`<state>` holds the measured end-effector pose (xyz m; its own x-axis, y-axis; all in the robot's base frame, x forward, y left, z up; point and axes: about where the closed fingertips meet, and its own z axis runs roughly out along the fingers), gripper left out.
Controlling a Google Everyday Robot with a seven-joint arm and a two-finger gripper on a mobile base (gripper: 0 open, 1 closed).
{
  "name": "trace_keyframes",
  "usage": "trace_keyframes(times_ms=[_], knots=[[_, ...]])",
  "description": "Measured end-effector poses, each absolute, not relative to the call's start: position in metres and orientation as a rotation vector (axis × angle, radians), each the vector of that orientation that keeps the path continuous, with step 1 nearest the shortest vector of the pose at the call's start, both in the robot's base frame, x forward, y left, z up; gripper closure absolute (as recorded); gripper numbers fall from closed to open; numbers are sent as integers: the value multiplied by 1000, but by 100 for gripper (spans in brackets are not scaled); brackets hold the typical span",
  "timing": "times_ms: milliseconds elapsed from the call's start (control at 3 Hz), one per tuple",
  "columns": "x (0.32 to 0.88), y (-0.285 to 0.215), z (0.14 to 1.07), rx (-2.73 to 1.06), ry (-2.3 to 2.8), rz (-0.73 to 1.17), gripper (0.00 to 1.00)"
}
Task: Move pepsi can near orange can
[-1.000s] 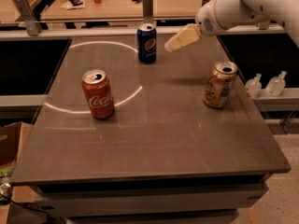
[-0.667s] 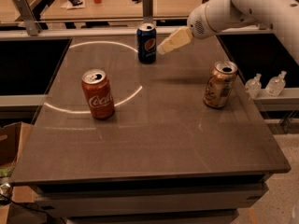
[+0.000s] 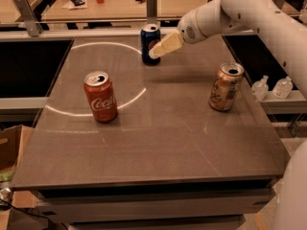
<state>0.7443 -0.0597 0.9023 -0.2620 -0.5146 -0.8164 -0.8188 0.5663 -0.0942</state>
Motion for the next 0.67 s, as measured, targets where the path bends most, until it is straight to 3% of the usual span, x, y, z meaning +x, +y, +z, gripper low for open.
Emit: trace_keyframes(times_ms=[667], knots=[[757,-26,901,-1117,1901,498,0]])
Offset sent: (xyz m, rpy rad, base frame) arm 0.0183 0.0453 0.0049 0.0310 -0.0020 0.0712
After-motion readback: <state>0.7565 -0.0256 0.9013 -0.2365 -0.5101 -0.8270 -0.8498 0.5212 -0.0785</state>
